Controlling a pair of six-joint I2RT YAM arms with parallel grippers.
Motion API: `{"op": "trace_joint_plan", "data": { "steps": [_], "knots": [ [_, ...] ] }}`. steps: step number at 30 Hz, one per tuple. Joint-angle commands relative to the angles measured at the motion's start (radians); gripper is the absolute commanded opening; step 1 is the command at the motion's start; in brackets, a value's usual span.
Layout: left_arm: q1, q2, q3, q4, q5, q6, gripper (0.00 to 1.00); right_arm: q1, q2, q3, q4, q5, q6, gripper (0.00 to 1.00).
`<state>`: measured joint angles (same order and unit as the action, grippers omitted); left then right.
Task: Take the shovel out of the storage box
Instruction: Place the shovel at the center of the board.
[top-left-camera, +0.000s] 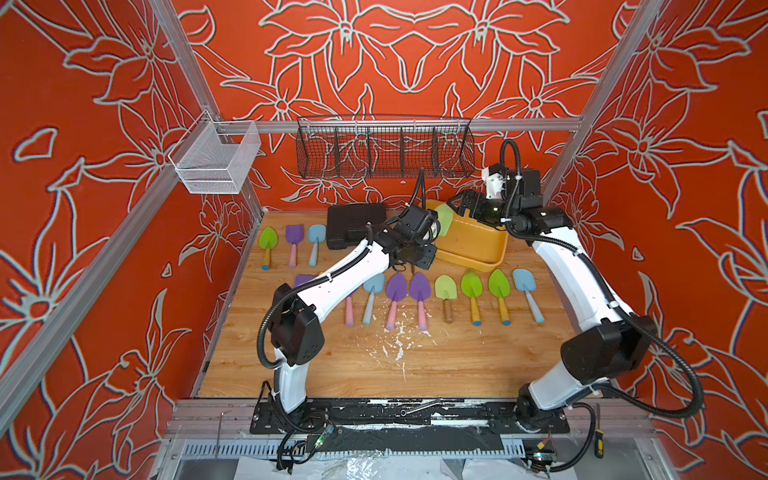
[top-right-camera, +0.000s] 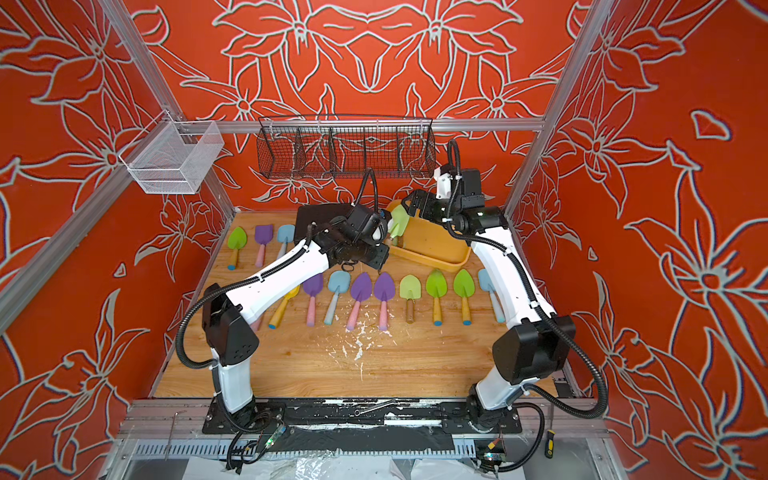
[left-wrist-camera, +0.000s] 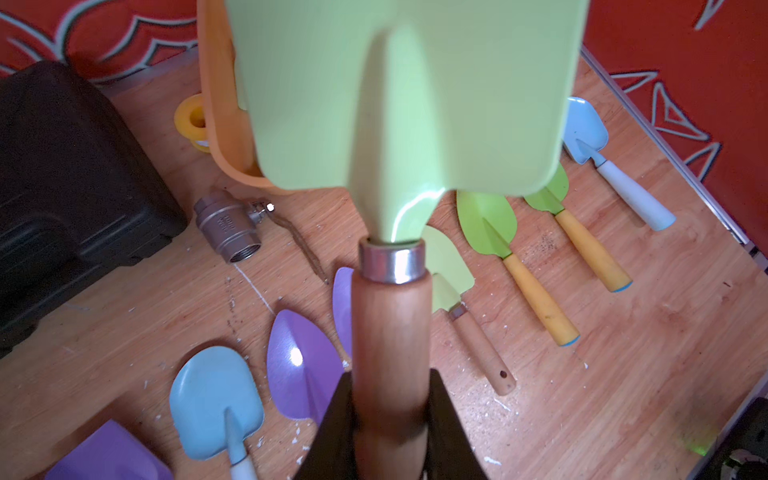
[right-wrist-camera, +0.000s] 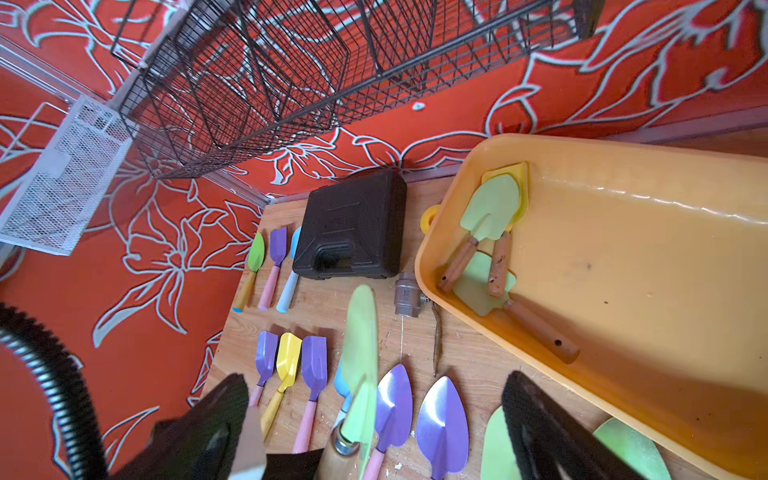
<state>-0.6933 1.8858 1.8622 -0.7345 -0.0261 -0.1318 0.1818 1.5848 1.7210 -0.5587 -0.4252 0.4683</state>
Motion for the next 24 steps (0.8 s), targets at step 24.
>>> {"op": "trace_joint_plan", "data": {
  "steps": [24],
  "knots": [
    [0.559, -0.638, -0.661, -0.167, -0.148, 0.086, 0.0, -0.058, -0.153, -0.187, 0.003, 0.027, -0.135, 0.97]
  ]
}}
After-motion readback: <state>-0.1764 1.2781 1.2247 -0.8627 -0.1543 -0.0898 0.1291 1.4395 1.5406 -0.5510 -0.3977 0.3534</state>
